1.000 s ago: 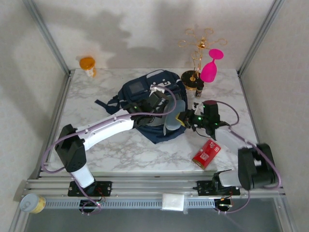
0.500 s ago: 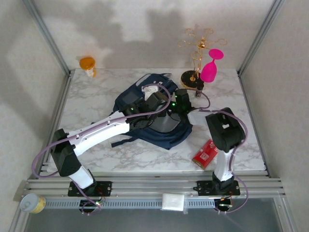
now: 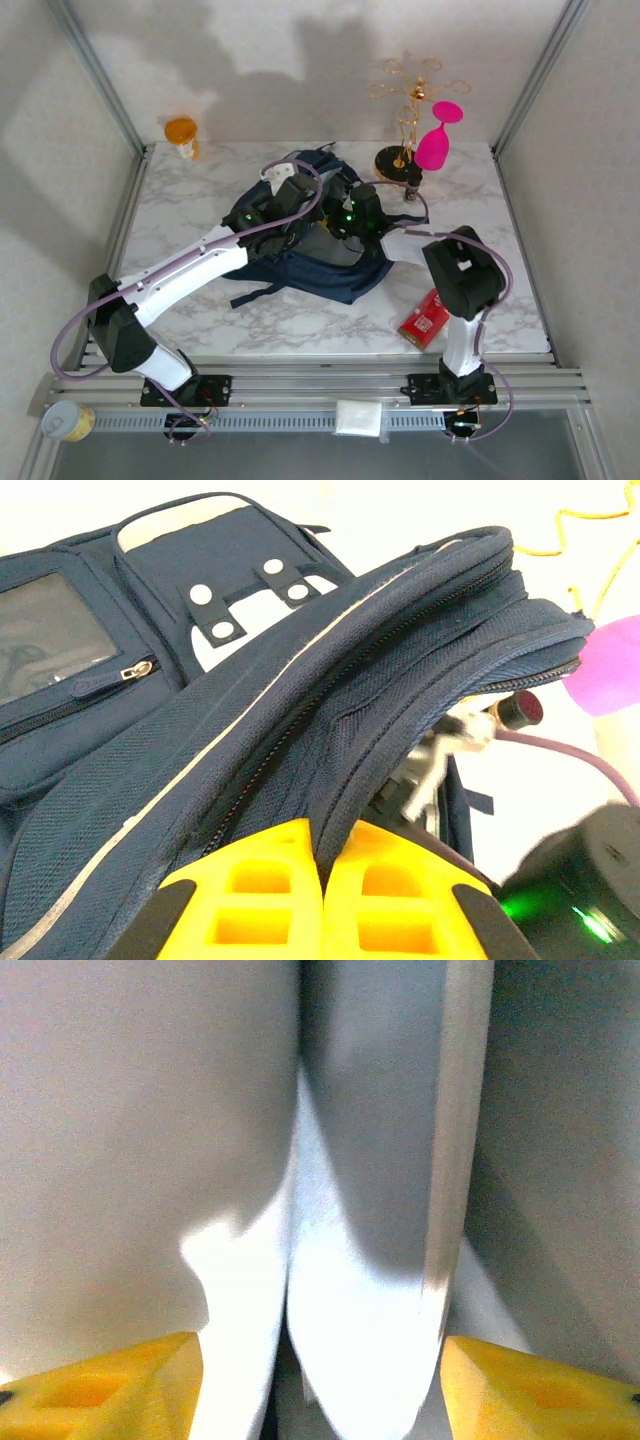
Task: Pack the student bag
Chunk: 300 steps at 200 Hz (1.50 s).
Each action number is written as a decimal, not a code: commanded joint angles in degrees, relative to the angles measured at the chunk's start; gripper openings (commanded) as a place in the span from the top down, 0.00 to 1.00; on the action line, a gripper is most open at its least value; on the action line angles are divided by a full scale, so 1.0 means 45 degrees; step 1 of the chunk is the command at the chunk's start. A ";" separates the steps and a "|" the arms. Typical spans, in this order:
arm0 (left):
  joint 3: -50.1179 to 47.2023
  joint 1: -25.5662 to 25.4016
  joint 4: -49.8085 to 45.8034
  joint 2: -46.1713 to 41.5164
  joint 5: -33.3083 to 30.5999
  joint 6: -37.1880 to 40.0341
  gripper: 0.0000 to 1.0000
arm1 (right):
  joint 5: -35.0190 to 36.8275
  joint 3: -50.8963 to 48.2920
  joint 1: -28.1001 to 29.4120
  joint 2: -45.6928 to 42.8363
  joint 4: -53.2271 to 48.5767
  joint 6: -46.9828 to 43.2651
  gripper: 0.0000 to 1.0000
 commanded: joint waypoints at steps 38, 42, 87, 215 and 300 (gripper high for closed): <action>-0.0400 0.0188 0.1936 -0.0374 0.0618 -0.0527 1.00 | 0.0311 -0.1531 -0.0721 -0.3181 -0.2417 -0.1916 0.38; -0.0459 0.0169 0.2042 -0.0338 0.0740 -0.0527 1.00 | 0.0424 -0.1648 -0.0777 -0.3453 -0.2641 -0.2060 0.39; -0.0483 -0.0194 0.2574 0.1055 0.2048 -0.0134 1.00 | 0.0448 -0.2725 -0.1761 -0.6016 -0.5340 -0.3917 0.41; 0.1033 -0.0472 0.3620 0.4083 0.4840 0.0231 0.61 | 0.4281 -0.1287 -0.2144 -0.9849 -1.2448 -0.7092 0.42; -0.4840 0.2315 0.2845 -0.1840 0.4097 0.1618 0.22 | 0.4917 -0.1544 0.2160 -0.7947 -1.2408 -0.4706 0.39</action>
